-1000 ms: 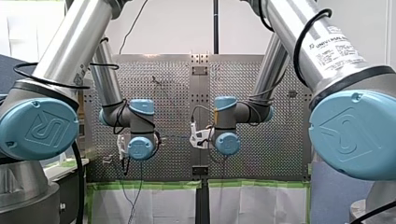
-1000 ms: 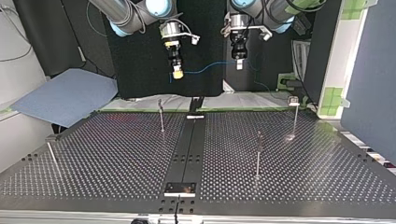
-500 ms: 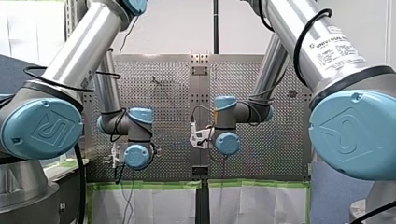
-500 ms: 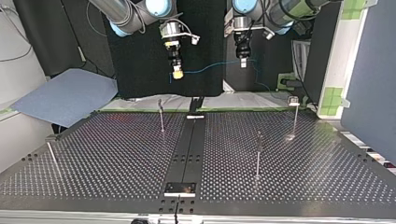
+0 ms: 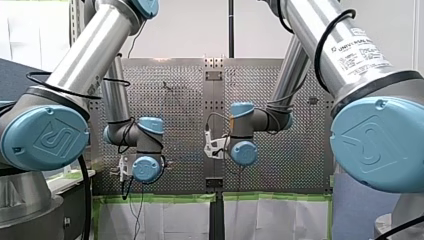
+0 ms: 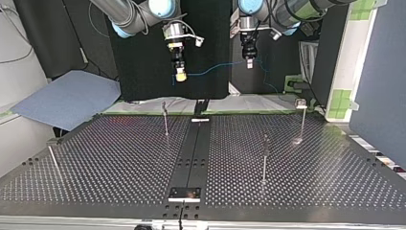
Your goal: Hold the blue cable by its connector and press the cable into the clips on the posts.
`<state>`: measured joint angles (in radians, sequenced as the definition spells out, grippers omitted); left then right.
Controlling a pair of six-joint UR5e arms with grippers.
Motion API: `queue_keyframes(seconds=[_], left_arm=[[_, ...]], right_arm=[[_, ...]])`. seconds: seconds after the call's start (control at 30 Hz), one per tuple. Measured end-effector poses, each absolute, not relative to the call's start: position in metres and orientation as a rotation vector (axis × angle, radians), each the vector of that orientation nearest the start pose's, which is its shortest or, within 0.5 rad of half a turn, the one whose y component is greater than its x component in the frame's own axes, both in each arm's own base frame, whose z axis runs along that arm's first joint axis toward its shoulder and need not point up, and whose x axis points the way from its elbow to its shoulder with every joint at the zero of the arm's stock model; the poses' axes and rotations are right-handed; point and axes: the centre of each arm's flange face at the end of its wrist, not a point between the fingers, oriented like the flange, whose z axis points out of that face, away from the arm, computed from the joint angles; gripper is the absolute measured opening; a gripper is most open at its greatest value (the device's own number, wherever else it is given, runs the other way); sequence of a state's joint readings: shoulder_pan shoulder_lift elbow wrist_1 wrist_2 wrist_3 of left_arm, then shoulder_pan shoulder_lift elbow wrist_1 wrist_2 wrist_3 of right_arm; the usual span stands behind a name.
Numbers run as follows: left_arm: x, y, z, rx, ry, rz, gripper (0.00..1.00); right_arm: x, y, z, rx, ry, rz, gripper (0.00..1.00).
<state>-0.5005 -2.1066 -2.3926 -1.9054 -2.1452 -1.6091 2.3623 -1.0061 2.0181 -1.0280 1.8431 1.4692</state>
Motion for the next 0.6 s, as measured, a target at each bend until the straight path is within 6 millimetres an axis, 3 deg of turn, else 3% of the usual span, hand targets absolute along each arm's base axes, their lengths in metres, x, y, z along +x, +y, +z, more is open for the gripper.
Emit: queue_keyframes(seconds=[0.6], left_arm=[[0.287, -0.247, 0.036, -0.041, 1.673, 0.079, 0.02]], right_arm=[[0.44, -0.289, 0.077, 1.728, -0.86, 1.382, 0.0]])
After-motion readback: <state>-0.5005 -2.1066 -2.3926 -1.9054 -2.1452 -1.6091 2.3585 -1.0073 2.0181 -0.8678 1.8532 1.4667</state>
